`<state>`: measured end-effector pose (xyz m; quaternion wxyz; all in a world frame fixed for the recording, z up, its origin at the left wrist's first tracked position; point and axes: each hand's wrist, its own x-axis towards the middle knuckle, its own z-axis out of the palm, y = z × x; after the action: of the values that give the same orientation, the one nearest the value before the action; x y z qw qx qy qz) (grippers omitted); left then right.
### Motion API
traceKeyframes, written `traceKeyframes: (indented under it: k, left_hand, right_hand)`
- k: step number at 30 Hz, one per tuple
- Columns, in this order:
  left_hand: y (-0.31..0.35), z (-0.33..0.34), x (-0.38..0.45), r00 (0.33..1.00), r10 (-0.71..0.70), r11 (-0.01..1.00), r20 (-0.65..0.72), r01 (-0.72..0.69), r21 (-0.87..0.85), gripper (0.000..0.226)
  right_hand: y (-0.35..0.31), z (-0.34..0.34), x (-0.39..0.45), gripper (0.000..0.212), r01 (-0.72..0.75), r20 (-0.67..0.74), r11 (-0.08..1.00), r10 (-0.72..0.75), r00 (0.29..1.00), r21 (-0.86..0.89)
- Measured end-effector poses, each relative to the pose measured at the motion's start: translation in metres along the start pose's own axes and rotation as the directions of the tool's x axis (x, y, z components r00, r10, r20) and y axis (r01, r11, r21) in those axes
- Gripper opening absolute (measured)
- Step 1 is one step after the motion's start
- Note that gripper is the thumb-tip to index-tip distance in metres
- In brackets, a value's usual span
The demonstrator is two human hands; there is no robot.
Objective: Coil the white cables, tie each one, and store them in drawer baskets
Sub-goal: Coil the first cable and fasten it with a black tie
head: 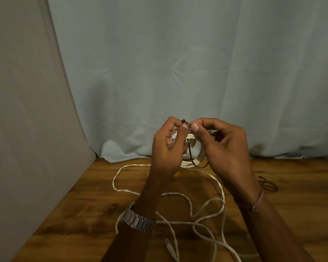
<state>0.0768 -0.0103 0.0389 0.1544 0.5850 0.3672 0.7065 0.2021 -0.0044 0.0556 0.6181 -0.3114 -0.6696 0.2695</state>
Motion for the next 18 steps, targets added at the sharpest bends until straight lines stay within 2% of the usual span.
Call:
traceKeyframes:
  k: [11, 18]
  left_hand:
    - [-0.0055, 0.0016, -0.0015, 0.998, 0.053, 0.998, 0.014, -0.054, 0.044, 0.016]
    - [-0.0082, 0.0021, -0.0032, 0.987, 0.157, 0.976, 0.043, -0.161, 0.149, 0.017]
  right_hand:
    - [-0.0016, -0.0007, -0.0009, 0.006, -0.029, -0.034, 0.999, 0.029, 0.999, -0.012]
    - [-0.0036, -0.0033, -0.0015, 0.007, -0.083, -0.017, 0.996, 0.083, 0.996, -0.012]
